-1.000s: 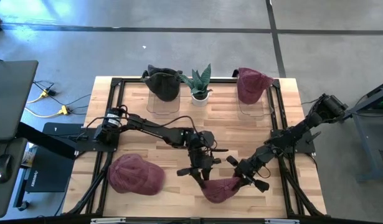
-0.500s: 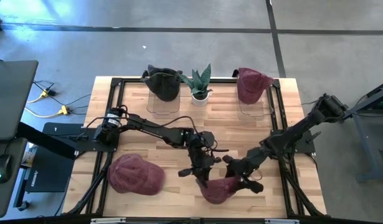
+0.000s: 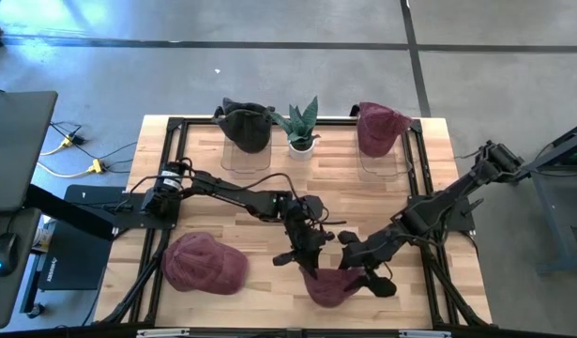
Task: Pick & Place hat
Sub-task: Put the top red cap into the right transparent bin
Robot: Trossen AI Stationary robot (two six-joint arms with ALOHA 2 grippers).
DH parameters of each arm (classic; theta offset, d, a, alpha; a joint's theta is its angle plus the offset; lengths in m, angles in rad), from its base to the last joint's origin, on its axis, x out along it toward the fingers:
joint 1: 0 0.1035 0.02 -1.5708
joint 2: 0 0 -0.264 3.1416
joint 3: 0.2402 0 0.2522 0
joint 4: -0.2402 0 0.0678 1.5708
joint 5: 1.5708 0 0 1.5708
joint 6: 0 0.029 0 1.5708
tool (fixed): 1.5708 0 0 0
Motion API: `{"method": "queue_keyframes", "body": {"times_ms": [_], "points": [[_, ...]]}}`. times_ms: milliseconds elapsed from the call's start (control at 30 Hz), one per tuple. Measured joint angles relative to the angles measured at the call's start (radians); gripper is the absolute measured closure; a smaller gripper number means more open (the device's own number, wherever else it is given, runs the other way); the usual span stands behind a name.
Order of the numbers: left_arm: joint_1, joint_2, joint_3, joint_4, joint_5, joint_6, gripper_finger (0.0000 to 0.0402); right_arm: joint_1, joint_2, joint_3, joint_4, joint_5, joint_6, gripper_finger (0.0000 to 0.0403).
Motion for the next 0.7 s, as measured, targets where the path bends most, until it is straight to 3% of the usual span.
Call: {"method": "queue_keyframes", "body": {"times_ms": [167,267,433,567,700], "points": [[0.000,0.000,0.000,0.031,-0.014,-0.033,0.0397,-0.001,0.004,-0.002,-0.012,0.004,0.016,0.0203],[0.007,0.000,0.000,0.061,-0.017,-0.056,0.0397,-0.003,0.004,-0.002,-0.021,0.004,0.017,0.0225],[0.027,0.000,0.000,0.097,-0.008,-0.075,0.0391,-0.002,0.004,-0.003,-0.036,0.006,0.017,0.0308],[0.060,0.000,0.000,0.106,0.021,-0.086,0.0364,0.001,0.004,-0.003,-0.059,-0.004,0.012,0.0382],[0.131,0.000,0.001,0.077,0.077,-0.200,0.0322,0.001,0.003,0.003,-0.115,0.012,0.063,0.0369]]}}
